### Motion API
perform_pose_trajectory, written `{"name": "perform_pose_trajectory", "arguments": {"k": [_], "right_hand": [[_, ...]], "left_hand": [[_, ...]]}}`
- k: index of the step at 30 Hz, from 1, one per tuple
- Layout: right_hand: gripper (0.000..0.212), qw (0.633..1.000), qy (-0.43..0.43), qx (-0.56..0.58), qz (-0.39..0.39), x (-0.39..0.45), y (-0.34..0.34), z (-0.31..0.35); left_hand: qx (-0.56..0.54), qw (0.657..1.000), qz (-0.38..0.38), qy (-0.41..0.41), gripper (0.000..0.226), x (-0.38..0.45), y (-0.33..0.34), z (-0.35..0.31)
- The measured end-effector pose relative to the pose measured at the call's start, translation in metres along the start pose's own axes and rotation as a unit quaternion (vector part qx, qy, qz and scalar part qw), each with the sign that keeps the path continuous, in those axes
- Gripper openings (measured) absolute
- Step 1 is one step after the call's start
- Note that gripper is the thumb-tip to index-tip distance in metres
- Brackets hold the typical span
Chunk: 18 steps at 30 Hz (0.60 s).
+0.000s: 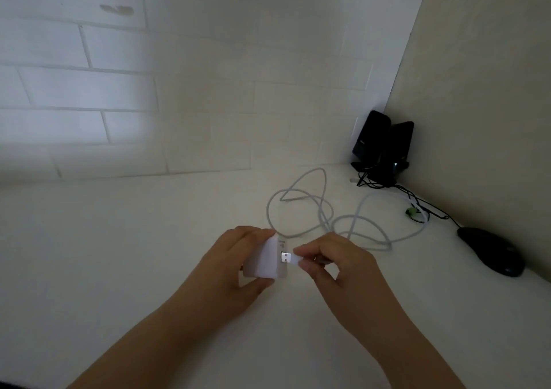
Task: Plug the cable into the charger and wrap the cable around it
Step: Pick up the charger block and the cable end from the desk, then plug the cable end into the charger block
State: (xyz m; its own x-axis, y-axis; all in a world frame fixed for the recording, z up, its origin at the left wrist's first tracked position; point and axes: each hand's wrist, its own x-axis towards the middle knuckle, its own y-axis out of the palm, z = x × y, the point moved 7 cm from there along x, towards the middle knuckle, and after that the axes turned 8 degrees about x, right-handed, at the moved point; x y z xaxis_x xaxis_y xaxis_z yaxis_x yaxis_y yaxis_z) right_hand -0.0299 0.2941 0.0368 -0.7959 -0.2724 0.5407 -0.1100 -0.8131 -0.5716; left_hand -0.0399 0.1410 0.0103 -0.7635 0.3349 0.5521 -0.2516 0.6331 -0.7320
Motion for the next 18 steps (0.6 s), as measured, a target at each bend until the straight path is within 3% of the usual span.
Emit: {"name": "perform_pose_trajectory", "arguments": {"k": [5,9,18], "right_hand": [[0.008,0.999,0.023,0.004,0.022,-0.002,0.005,-0.008],[0.035,0.99,0.101,0.1,0.013,-0.004,0.002,-0.021],[0.04,0.974,0.133,0.182,0.022,-0.003,0.01,-0.034]], "left_hand": [[0.017,1.0,-0.016,0.02,0.05,-0.002,-0.005,-0.002],[-0.007,0.999,-0.038,0.008,0.052,-0.004,-0.013,-0.004],[0.028,0.998,-0.045,0.045,0.052,-0.005,-0.013,-0.012]]}}
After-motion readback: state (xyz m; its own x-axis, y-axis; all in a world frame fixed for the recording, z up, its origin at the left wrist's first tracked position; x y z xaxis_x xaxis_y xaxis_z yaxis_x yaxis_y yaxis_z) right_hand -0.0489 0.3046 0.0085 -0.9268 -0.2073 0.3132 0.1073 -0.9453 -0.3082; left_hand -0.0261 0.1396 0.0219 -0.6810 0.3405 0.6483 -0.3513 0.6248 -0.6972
